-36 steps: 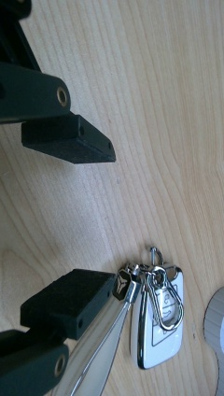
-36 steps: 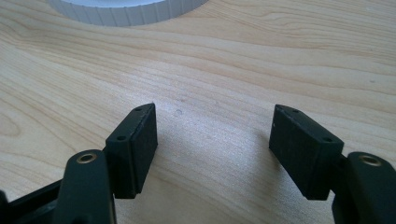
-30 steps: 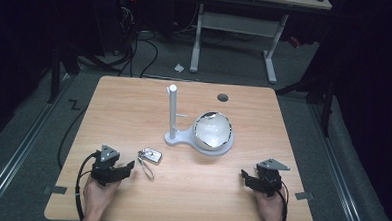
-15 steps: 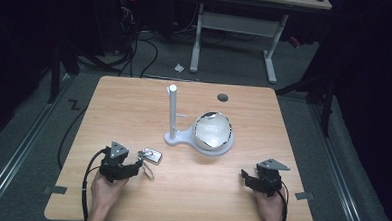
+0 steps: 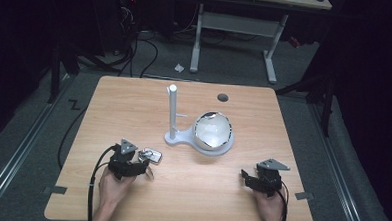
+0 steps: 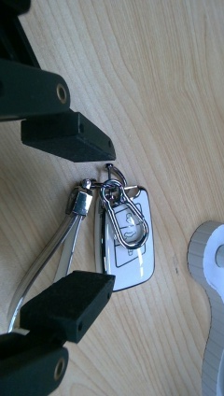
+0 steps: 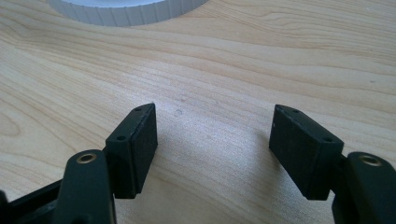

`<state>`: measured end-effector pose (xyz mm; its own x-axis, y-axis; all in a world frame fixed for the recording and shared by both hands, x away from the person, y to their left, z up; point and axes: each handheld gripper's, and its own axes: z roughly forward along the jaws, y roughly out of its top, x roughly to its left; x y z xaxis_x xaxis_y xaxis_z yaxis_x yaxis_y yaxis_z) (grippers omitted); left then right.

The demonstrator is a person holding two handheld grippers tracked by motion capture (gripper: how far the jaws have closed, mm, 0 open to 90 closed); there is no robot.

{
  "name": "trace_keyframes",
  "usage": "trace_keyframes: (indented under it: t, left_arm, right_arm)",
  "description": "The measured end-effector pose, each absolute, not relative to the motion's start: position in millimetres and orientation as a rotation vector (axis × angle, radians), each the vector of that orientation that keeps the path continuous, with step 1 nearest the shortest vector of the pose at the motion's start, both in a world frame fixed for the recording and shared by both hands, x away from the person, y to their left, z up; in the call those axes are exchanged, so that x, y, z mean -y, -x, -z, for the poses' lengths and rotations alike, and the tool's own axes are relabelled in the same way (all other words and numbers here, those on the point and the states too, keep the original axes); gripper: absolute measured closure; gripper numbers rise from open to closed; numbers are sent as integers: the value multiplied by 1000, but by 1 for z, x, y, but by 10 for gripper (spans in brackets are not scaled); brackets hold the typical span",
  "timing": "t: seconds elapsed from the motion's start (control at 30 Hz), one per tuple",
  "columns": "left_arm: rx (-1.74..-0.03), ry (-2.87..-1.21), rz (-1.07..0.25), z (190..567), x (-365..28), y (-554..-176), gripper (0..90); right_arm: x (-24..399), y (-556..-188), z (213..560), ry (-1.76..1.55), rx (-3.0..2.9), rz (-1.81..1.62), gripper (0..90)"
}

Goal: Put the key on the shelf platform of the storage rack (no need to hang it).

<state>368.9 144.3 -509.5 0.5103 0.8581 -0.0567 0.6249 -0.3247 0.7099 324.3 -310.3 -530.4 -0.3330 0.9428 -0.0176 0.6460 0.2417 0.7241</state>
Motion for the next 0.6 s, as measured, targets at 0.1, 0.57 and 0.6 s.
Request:
trace_keyframes:
  t: [0.1,0.57,0.6]
  left_arm:
    - [-1220,-2066,-438,511,-141,-372,338]
    - [-1268,-2100,-440,520,-137,-379,415]
    - [-1268,-2100,-440,520,-137,-379,431]
  right_arm:
    - [310,-324,530,-1450,-2065,-870,326]
    - [310,-324,530,-1451,-2065,-870,326]
    - [310,-324,530,-1451,-2065,-870,326]
